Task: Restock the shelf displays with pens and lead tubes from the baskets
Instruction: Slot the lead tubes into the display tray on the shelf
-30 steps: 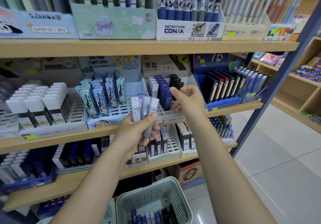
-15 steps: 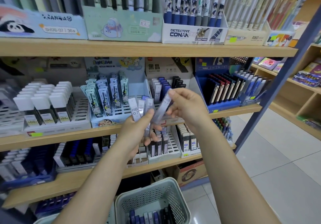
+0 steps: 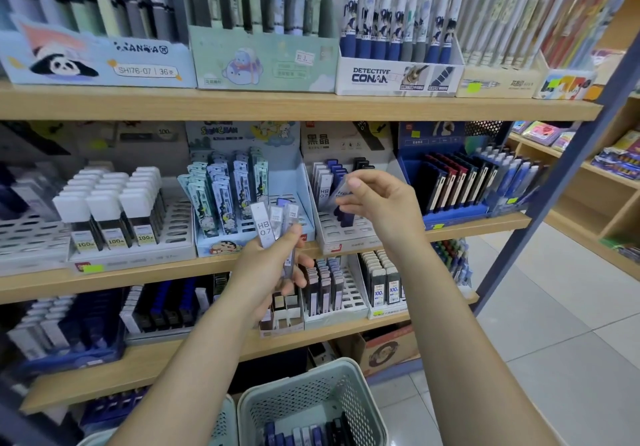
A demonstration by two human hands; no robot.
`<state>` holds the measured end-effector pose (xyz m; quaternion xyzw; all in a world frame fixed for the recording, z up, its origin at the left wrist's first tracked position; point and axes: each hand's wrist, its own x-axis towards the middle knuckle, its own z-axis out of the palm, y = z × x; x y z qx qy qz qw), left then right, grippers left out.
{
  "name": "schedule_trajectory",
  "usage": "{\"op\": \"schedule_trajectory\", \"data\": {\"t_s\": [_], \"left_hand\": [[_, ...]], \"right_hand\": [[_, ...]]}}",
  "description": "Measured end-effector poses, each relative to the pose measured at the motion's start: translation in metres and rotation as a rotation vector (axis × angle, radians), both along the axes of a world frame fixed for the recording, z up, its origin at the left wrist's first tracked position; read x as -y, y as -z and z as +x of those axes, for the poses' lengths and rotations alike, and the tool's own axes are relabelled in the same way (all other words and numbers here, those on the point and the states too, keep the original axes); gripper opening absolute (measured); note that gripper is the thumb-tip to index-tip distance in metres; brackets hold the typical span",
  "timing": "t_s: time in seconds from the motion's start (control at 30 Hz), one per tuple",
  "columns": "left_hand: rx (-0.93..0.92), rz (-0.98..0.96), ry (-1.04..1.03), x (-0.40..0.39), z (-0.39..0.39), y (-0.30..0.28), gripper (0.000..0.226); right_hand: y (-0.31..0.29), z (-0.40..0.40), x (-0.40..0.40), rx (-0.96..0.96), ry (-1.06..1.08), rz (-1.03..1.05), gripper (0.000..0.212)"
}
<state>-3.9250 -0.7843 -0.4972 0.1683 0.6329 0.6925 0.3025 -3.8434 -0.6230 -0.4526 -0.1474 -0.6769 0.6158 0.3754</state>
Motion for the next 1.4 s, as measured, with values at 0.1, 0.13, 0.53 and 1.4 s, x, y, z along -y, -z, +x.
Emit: {"op": "schedule_trajectory", "data": {"t_s": [0.1, 0.13, 0.53, 1.4], "left_hand": [[-0.003, -0.004, -0.007, -0.002, 0.001, 0.0, 0.03], [-0.002, -0.006, -0.006, -0.002, 0.001, 0.001, 0.03], [-0.009, -0.003, 0.008, -0.004, 0.002, 0.0, 0.034], [0.009, 0.015, 0.002, -0.011, -0.002, 0.003, 0.033]], "right_hand": [[0.004, -0.002, 0.001, 0.028, -0.021, 0.057, 0.011], [0.004, -0.002, 0.0, 0.035, -0.024, 0.077, 0.012], [0.002, -0.008, -0.002, 0.125, -0.004, 0.196, 0.013], [0.004, -0.037, -0.025, 0.145, -0.032, 0.35, 0.012]]}}
